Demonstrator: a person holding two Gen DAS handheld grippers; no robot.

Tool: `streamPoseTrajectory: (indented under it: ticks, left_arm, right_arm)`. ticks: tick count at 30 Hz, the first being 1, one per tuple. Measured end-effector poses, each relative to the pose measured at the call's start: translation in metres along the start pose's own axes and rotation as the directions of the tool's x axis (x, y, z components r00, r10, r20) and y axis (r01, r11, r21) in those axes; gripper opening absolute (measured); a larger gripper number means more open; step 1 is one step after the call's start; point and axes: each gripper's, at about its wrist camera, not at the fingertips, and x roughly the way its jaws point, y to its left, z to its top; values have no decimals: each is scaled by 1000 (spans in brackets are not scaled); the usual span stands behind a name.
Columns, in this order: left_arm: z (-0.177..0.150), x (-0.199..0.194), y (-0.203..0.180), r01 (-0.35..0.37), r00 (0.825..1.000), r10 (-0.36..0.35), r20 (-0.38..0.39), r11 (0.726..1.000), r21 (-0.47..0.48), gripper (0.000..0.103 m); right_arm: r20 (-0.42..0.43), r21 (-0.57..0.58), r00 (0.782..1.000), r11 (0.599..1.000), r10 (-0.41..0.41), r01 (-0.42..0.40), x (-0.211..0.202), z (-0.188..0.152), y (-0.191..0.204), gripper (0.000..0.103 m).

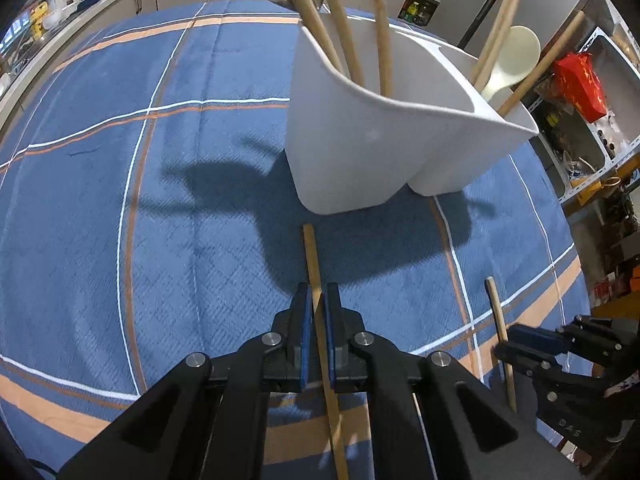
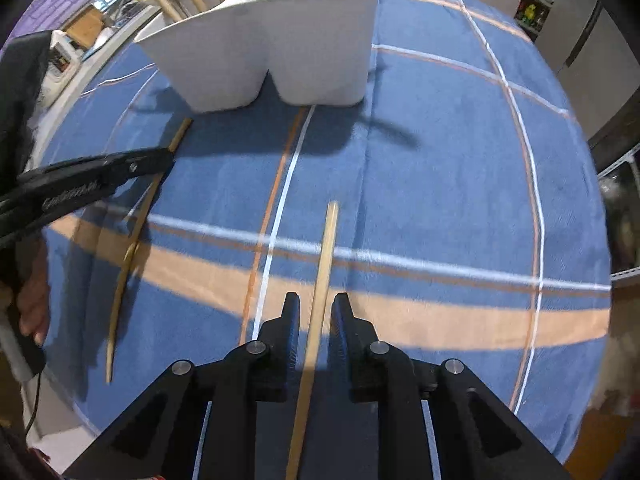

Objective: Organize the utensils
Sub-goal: 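Close the left tool on a chopstick while the right tool grasps another, then lift both held chopsticks off the cloth and raise them upright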

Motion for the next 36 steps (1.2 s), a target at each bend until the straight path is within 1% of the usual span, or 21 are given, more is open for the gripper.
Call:
streamPoseTrajectory:
  ticks: [3,5,6,7,9,10,11,12,16,18,22,25,26,30,32,33,36]
  left_arm:
    - [5,1,1,6,1000,-6,-1,1000,-1,6]
    - [10,3,0,23,1000,-23,0,1000,-18,8]
    - [12,4,3,45,999,-45,2,998,-38,10]
    - [13,4,4,60,998,-60,3,997,-51,13]
    - [13,6,6,81,997,-81,13,994,-75,14]
    - [13,5,6,81,997,-79,20,994,-72,14]
    - [12,5,5,66,998,-65,24,996,-61,5]
    - [10,4,5,69,997,-67,26,996,-57,4]
    - [-3,-5,7,69,997,-65,51,995,-73,4]
    - [-13,-16,6,72,995,-67,71,994,-77,4]
    - [-26,-41,7,66,991,-57,125,995,-70,4]
    - [-35,-58,5,66,985,-55,162,995,-68,3]
    - [-40,-67,5,68,982,-55,182,995,-67,0]
    - [-51,-92,-1,68,970,-51,238,996,-62,0]
    - [-56,-102,-5,55,964,-39,264,997,-52,0]
    - [-60,-106,-7,47,963,-34,269,998,-42,0]
    - [-61,-101,-11,21,969,-11,246,999,-39,0]
  right_arm:
    - [23,-20,999,999,-37,38,2,9,10,18]
    - [43,-28,998,998,-55,56,4,12,17,18]
    - [54,-9,997,999,-50,50,4,12,17,18]
    - [64,8,997,999,-43,43,4,11,16,18]
    - [97,30,995,999,-33,30,4,7,16,18]
    - [114,29,993,999,-34,31,4,7,18,17]
    - [124,23,991,999,-41,38,4,5,20,12]
    - [136,17,990,999,-39,37,4,4,21,9]
    - [152,60,988,998,6,-15,1,0,15,7]
    - [172,76,985,997,20,-34,-2,-7,12,7]
    - [227,108,972,991,57,-83,-16,-17,4,7]
    - [275,128,958,985,78,-117,-31,-29,-1,7]
    - [288,132,954,983,85,-127,-37,-31,-3,7]
    - [355,145,929,975,109,-170,-61,-47,-4,7]
    - [375,140,920,974,117,-181,-69,-49,-1,7]
    - [376,134,919,974,122,-184,-70,-51,-1,7]
    - [356,135,927,975,118,-176,-66,-53,-4,7]
